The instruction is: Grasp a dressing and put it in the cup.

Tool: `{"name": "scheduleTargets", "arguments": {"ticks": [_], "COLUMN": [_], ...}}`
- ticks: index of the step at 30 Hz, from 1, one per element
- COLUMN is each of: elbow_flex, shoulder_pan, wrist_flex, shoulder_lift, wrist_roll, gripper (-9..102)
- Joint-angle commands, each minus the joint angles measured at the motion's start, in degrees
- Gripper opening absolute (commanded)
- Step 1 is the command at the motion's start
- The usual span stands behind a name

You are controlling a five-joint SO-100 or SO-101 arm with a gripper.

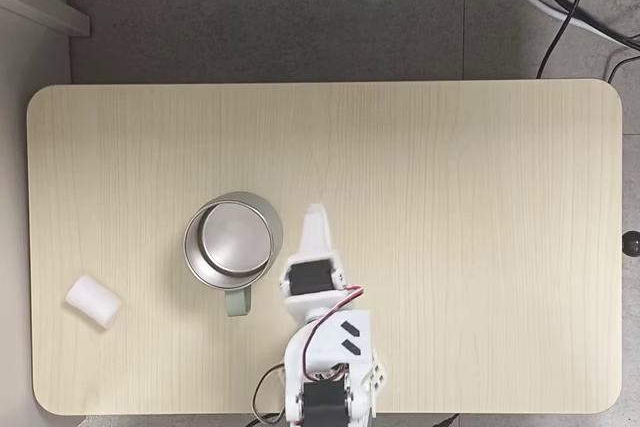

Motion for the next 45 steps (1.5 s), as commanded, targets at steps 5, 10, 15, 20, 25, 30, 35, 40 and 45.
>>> {"name": "scheduleTargets", "arguments": {"ticks": [5, 10, 15, 20, 25, 30, 35, 40, 45], "elbow_flex": [8.3, 8.7, 8.5, 9.3, 14.2, 20.7, 25.8, 27.1, 27.5], "shoulder_pan": [-20.3, -32.3, -39.0, -43.2, -45.8, -47.7, -49.8, -52.5, -54.8], "wrist_flex": [7.1, 9.8, 10.3, 10.5, 12.8, 14.2, 13.8, 10.1, 4.6], "shoulder_lift": [5.9, 8.8, 14.3, 21.6, 34.4, 47.9, 59.2, 67.4, 74.3], "wrist_roll": [-10.1, -16.8, -22.7, -29.1, -34.3, -38.5, -39.5, -38.1, -36.0], "gripper": [1, 1, 1, 13, 18, 19, 20, 20, 20]}}
